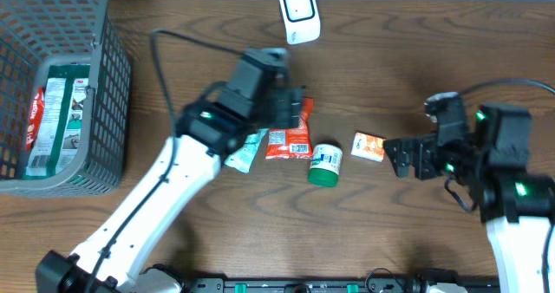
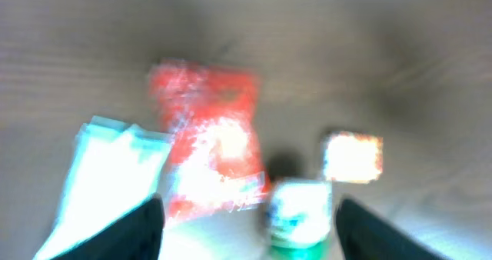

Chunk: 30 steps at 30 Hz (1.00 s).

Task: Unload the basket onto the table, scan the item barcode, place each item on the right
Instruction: 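Move the right gripper to the orange tissue box and grasp it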

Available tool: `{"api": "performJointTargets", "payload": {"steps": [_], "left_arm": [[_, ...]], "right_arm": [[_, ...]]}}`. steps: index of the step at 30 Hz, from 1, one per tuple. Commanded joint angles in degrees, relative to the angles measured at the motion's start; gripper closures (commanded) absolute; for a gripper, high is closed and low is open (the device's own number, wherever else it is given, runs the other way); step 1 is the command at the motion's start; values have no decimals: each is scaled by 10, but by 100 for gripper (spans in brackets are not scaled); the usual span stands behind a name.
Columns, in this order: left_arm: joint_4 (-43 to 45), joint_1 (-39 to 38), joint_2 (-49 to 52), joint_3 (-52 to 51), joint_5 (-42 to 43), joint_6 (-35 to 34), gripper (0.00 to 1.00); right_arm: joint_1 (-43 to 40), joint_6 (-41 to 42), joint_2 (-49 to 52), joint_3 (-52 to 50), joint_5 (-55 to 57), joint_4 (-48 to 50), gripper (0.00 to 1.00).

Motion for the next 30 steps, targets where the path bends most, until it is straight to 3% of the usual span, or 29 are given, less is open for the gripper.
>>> {"api": "performJointTargets", "payload": {"steps": [1, 2, 3, 4, 8, 11, 12, 13, 14, 15, 30], "left_arm": [[-66, 49, -6, -3, -12, 8, 40], [-85, 62, -4, -3, -12, 8, 44], [-97, 72, -3, -3, -12, 8, 47], [-107, 83, -1, -3, -12, 8, 49], [-118, 113, 3, -5, -58, 8, 86], [-118, 126, 4, -5, -85, 8, 88], [-118, 132, 5, -5, -85, 8, 59], [-118, 133, 5, -5, -85, 8, 40], [-118, 133, 5, -5, -85, 8, 27], [-118, 132, 5, -5, -85, 8, 21], [-118, 133, 5, -5, -85, 8, 19]], "right_arm": [[-1, 21, 54, 0, -44, -12, 37], [-1, 28, 78, 0, -41, -19, 82], [-1, 44, 96, -1, -37, -25, 99], [-1, 63, 115, -1, -35, -33, 99], [14, 81, 201, -3, -22, -39, 99], [33, 84, 256, -3, -2, -24, 99], [47, 96, 289, -3, 10, -9, 99], [54, 99, 306, -3, 13, 2, 99], [60, 101, 320, -3, 15, 14, 99], [71, 101, 346, -3, 15, 37, 99], [104, 101, 440, -3, 45, 153, 99]]}}
